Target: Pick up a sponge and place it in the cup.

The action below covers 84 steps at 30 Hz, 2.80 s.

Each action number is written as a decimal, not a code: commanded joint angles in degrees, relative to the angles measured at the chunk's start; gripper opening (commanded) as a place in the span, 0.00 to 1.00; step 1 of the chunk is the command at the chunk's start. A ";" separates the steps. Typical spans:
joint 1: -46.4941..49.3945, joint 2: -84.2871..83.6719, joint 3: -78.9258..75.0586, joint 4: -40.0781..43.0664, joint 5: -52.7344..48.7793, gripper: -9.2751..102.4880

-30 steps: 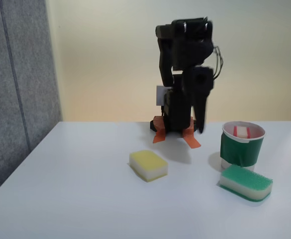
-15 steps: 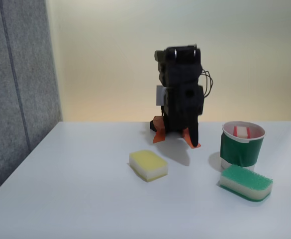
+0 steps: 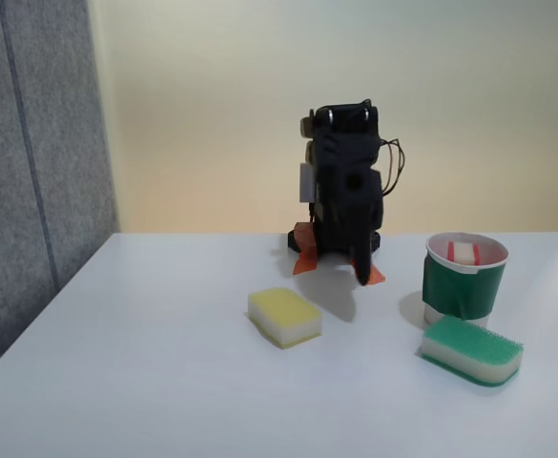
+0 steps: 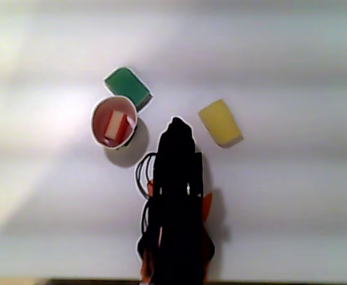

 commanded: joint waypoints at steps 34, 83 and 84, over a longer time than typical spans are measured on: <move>1.49 1.05 2.64 14.33 3.08 0.08; 1.49 1.05 2.64 14.33 3.08 0.08; 1.49 1.05 2.64 14.33 3.08 0.08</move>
